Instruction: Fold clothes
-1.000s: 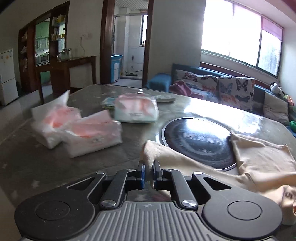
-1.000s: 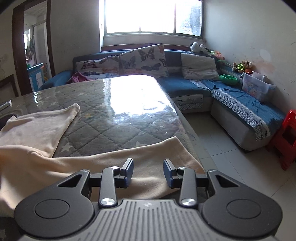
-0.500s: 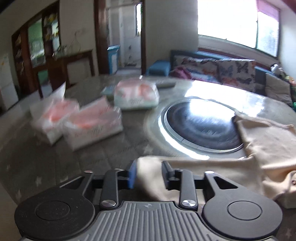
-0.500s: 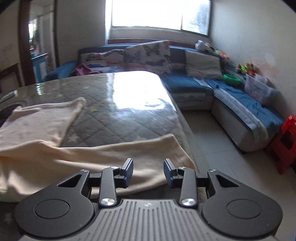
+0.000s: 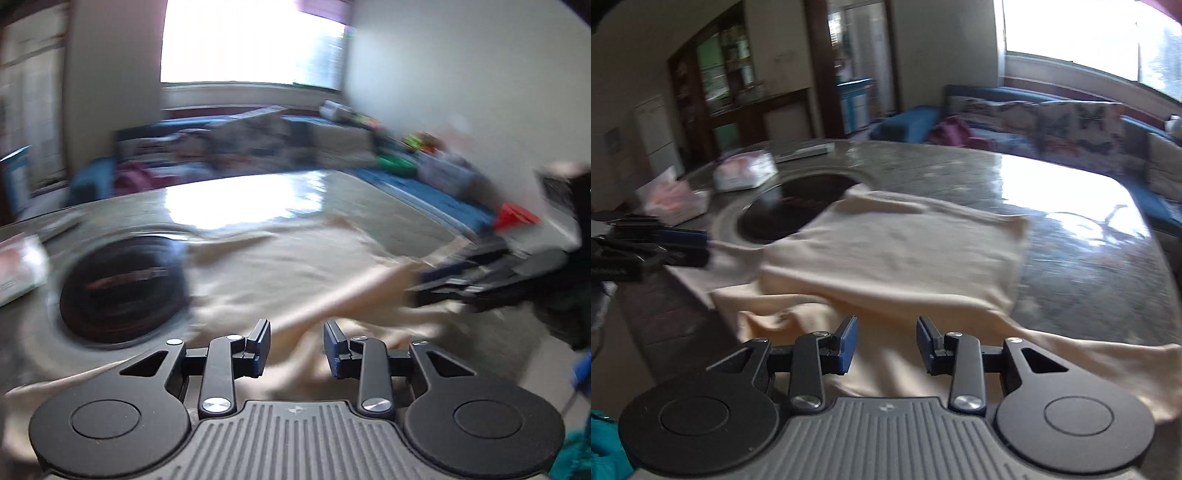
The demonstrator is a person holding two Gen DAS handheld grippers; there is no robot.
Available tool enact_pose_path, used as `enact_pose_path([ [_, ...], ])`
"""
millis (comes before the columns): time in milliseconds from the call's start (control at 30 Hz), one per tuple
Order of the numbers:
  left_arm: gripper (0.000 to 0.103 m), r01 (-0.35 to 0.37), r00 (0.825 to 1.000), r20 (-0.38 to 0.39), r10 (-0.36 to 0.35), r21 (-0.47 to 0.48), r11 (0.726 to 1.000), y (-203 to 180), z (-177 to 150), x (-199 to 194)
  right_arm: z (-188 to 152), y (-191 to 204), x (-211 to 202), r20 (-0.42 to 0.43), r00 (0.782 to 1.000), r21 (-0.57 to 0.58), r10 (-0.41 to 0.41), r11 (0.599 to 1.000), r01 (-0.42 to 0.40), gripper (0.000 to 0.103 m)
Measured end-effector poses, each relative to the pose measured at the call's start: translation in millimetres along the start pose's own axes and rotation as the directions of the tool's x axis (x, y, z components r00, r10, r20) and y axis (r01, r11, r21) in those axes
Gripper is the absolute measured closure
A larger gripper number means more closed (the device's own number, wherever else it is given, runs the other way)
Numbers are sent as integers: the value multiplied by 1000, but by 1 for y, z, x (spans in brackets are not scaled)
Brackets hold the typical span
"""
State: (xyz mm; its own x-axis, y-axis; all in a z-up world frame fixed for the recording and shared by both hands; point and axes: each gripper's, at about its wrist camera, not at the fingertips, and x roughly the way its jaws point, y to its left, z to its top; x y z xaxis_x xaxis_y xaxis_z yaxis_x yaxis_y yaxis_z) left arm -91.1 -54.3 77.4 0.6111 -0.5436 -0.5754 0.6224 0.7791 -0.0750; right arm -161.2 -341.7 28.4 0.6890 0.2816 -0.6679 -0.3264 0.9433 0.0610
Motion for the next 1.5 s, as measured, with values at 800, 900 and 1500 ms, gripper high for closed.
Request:
enact_pose_path([
  [800, 95, 134, 990, -65, -123, 204, 970, -40, -32, -7, -25, 63, -24, -86, 992, -176, 96, 978, -110, 99],
  [900, 95, 167, 979, -148, -138, 204, 965, -41, -45, 7, -34, 63, -23, -146, 981, -177, 127, 972, -152, 98],
  [1500, 91, 149, 984, -108, -144, 37, 988, -19, -4, 67, -26, 46, 6, -131, 979, -137, 156, 975, -174, 91],
])
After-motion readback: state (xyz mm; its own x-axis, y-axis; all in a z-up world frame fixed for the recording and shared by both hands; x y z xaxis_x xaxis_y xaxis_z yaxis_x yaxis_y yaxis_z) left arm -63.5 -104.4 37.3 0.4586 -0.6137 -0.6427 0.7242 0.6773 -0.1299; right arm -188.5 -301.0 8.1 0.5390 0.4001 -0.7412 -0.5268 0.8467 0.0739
